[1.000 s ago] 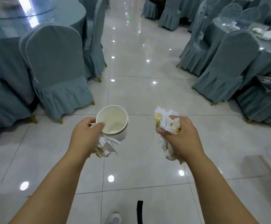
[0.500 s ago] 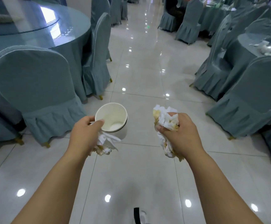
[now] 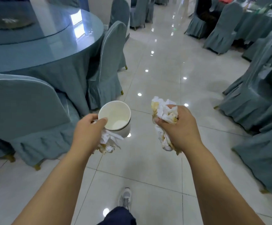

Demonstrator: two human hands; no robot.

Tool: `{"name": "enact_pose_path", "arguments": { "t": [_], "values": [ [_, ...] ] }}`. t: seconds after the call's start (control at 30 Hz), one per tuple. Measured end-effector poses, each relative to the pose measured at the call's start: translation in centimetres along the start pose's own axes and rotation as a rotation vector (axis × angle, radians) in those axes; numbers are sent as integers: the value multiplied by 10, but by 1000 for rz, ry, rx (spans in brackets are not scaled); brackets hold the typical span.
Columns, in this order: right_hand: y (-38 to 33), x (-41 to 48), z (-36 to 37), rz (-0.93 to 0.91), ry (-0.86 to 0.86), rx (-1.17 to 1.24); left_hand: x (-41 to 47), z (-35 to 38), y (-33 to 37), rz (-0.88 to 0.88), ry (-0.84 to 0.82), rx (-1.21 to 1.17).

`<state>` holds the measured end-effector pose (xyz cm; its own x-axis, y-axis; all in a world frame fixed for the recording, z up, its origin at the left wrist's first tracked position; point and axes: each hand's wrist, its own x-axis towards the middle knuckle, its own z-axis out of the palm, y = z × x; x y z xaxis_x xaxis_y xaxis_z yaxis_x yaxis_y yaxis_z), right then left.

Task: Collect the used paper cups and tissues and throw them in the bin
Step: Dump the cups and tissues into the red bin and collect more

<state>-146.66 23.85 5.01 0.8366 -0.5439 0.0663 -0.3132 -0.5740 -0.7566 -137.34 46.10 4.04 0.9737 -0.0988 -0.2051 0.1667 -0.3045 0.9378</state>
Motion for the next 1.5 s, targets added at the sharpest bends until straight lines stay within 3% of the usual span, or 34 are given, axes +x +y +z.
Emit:
{"name": "enact_pose_path", "arguments": {
  "t": [0.47, 0.77, 1.07, 1.5],
  "values": [
    [61, 323, -51, 88, 110, -47, 276, 207, 129, 46, -57, 22],
    [109, 571, -90, 41, 48, 12, 450, 356, 217, 30, -19, 48],
    [113, 796, -68, -10, -76, -2, 624, 433, 270, -66, 69, -3],
    [93, 1139, -47, -12, -37, 50, 947, 537, 394, 6, 49, 3]
  ]
}}
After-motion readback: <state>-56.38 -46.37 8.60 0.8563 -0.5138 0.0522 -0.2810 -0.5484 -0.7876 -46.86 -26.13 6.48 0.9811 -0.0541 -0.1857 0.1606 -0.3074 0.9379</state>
